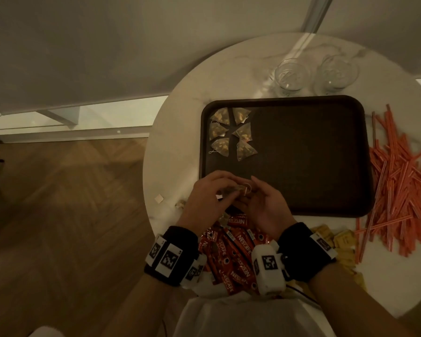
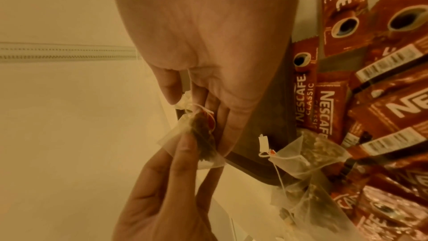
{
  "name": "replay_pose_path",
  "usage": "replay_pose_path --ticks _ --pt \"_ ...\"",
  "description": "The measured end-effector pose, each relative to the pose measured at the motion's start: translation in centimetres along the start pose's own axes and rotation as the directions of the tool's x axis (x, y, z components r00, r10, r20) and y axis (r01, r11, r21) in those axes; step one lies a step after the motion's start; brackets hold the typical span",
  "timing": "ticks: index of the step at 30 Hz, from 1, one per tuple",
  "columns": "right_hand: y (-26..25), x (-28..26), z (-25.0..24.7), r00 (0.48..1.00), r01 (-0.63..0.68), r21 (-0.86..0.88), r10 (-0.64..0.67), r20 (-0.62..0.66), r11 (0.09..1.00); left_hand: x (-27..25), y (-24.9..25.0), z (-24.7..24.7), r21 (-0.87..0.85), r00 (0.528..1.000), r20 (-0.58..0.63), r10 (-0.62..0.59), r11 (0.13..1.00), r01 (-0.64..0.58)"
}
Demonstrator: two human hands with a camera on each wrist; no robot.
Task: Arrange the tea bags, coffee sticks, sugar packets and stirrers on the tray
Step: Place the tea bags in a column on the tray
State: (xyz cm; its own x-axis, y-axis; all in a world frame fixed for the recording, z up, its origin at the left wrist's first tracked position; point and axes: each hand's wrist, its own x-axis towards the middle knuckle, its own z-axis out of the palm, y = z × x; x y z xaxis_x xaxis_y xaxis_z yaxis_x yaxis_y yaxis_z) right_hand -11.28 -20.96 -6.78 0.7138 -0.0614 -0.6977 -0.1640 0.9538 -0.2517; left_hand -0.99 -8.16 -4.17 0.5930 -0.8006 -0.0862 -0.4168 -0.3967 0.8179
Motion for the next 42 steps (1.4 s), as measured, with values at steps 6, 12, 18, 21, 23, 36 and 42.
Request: replay_pose_path --ticks 6,12,18,21,23,36,42 --pt "1.0 -0.1 0.0 0.999 -0.024 0.047 0.025 -0.023 0.999 0.1 0.4 0.5 0.091 0.992 -0.128 0.009 0.996 0.003" --pt "0.6 -0.5 0.4 0.997 -0.077 0.069 0.078 -0.005 0.995 -0.3 0.5 0.9 -0.025 0.995 -0.051 -0.081 0.997 0.08" --pt "0.3 -0.5 0.0 0.992 -0.091 -0.006 0.09 -0.087 0.996 -0.8 -1.3 -0.1 0.029 0.983 0.072 -0.167 0.986 0.165" --pt "0.4 -0.2 0.0 0.985 -0.1 -0.042 0.092 -0.147 0.994 -0.3 -2.0 0.3 0.166 0.967 0.164 -0.195 0.972 0.168" --pt "0.6 -0.1 -0.1 0.985 -0.09 -0.095 0.075 -0.156 0.991 0.1 -2.1 0.4 0.156 0.963 0.184 -0.198 0.973 0.171" --pt "-1.3 3.1 -0.3 0.987 -0.031 -0.393 -0.034 -0.155 0.919 3.2 -3.6 0.7 -0.091 0.941 -0.005 -0.338 0.937 0.336" --pt "-1.8 4.5 -1.6 0.968 -0.06 -0.517 -0.078 -0.24 0.854 5.5 -6.0 0.4 0.074 0.924 -0.109 -0.366 0.924 0.375"
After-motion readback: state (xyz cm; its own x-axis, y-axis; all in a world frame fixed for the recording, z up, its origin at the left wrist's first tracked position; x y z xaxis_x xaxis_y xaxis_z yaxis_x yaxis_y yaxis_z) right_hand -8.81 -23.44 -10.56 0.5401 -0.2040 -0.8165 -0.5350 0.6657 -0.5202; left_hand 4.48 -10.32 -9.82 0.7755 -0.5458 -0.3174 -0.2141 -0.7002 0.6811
